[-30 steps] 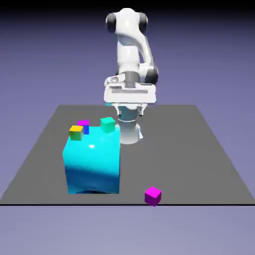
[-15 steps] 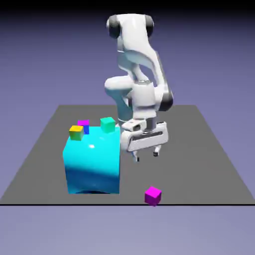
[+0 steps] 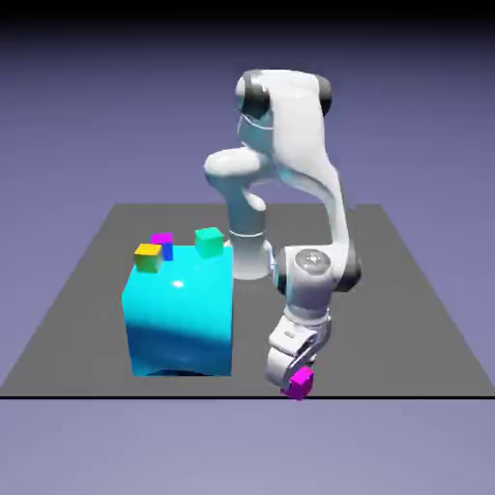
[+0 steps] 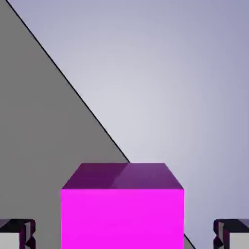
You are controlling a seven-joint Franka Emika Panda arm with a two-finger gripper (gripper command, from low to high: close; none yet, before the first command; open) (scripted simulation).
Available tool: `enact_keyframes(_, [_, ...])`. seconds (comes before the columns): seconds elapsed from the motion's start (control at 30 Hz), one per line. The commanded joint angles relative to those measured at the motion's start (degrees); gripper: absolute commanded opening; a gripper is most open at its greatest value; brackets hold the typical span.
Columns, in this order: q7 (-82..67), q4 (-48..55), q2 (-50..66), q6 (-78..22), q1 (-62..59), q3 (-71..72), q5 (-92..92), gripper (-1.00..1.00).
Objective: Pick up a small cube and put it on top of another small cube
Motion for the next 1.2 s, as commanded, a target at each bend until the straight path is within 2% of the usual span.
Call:
enact_keyframes(0.0, [0.0, 0.0, 0.0, 0.0, 0.0, 0.0, 0.0, -1.0])
enact_keyframes(0.2, [2.06, -1.56, -9.32, -7.73, 2.68, -3.17, -3.04, -1.0])
enact_keyframes(1.17, [64.49, -23.75, -69.53, -45.36, -38.78, 10.56, -8.07, -1.0])
